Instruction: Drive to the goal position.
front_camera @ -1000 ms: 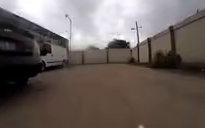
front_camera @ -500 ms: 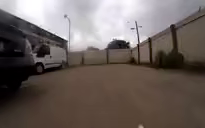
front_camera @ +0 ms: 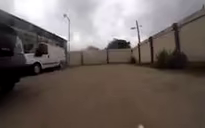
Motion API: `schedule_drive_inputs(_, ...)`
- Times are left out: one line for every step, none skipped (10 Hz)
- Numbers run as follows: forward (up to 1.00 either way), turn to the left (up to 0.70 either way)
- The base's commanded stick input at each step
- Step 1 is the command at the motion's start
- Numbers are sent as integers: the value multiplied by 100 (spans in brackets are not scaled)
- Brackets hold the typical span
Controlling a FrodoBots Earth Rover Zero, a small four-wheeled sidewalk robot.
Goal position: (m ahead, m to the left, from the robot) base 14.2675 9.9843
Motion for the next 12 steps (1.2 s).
schedule_drive_inputs(50, 0)
schedule_drive_inputs(50, 0)
schedule_drive_inputs(50, 0)
schedule_drive_inputs(50, 0)
schedule_drive_inputs(50, 0)
schedule_drive_inputs(50, 0)
schedule_drive_inputs(50, 0)
schedule_drive_inputs(50, 0)
schedule_drive_inputs(50, 0)
schedule_drive_inputs(50, 0)
schedule_drive_inputs(50, 0)
schedule_drive_inputs(50, 0)
